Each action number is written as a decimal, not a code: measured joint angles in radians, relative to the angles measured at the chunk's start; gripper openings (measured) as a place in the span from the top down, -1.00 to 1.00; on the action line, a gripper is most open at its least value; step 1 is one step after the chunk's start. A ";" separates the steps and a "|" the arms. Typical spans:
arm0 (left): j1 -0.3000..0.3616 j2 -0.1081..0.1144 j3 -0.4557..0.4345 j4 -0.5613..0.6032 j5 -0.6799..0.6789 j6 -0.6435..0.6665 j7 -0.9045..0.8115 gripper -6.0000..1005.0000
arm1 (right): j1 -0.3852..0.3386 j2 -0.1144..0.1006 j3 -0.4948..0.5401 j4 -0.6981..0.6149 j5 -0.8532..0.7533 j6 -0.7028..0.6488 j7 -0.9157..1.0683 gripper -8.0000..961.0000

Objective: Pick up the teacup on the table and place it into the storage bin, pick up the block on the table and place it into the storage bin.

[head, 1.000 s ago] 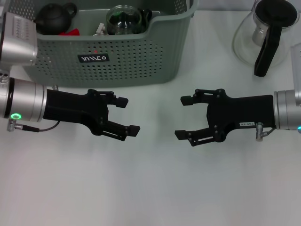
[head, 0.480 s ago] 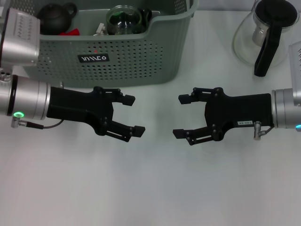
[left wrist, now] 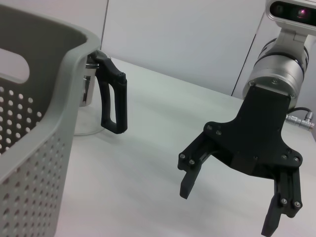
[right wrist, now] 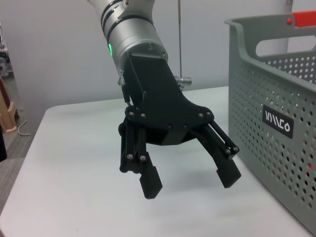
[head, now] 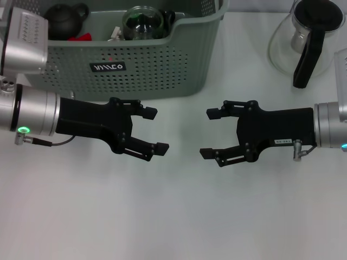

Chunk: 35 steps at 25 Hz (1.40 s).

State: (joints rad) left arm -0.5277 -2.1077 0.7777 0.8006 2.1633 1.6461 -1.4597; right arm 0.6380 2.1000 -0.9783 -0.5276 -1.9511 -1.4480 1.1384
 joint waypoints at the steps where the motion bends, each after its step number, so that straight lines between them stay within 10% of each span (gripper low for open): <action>1: 0.000 0.000 0.000 0.000 0.000 -0.001 0.000 -0.92 | 0.000 0.000 0.000 0.000 0.000 0.000 0.000 -0.86; 35: 0.010 -0.003 0.006 -0.001 0.011 0.001 -0.004 -0.92 | -0.004 0.000 -0.005 0.011 0.013 -0.014 0.000 -0.83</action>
State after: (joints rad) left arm -0.5180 -2.1108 0.7839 0.7992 2.1740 1.6470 -1.4633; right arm 0.6342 2.1000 -0.9836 -0.5169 -1.9384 -1.4619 1.1381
